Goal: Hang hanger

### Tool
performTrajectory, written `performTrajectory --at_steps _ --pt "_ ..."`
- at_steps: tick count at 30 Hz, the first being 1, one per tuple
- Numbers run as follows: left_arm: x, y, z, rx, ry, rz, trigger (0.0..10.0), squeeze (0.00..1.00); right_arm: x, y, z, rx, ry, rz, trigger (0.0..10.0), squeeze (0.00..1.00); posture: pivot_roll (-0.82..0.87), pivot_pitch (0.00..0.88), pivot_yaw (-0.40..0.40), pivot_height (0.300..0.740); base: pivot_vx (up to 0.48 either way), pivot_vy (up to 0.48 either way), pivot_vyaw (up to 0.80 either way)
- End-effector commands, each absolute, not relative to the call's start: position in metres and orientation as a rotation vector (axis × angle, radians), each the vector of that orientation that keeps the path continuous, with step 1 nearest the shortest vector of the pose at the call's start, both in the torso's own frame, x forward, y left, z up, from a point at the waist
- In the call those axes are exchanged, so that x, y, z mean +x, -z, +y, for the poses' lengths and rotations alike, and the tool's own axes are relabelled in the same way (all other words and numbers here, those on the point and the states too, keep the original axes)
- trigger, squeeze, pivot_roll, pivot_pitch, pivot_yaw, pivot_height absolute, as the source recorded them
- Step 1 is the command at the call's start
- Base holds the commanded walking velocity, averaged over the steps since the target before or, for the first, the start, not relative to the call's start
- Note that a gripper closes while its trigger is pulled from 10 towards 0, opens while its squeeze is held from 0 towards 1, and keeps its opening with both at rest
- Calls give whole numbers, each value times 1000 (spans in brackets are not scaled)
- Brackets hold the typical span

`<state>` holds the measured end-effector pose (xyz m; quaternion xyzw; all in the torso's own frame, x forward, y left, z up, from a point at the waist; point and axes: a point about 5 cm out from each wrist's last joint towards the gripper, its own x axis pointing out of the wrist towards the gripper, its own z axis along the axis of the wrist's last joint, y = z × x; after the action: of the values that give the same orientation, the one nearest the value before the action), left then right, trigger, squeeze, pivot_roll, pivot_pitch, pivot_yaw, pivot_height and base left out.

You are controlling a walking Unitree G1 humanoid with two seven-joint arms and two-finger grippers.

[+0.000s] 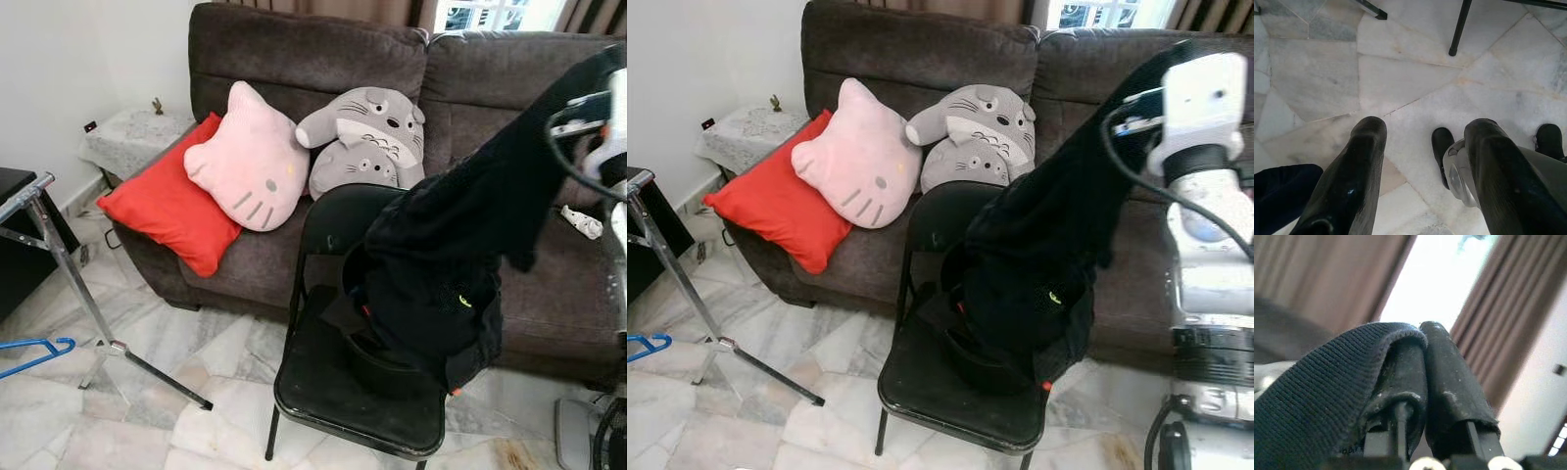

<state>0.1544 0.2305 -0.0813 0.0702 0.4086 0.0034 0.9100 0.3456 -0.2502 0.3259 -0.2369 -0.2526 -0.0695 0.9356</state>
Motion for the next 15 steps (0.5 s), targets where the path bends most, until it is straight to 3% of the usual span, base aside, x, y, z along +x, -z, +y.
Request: performTrajectory --at_steps 1,7,11,15 --pt "145 85 231 151 -2 881 10000 0 344 -308 -220 -535 -68 -472 0 0 -76 52 8 740 0 0 0" --pt "144 86 231 153 0 883 10000 0 345 -272 -207 -566 -181 -335 0 0 -76 56 6 740 0 0 0" --pt "144 86 231 153 3 883 10000 0 336 -206 -193 -641 -405 -77 0 0 -74 60 3 740 0 0 0" --pt "142 86 231 152 3 887 10000 0 326 -180 -194 -679 -499 41 0 0 -76 62 2 740 0 0 0"
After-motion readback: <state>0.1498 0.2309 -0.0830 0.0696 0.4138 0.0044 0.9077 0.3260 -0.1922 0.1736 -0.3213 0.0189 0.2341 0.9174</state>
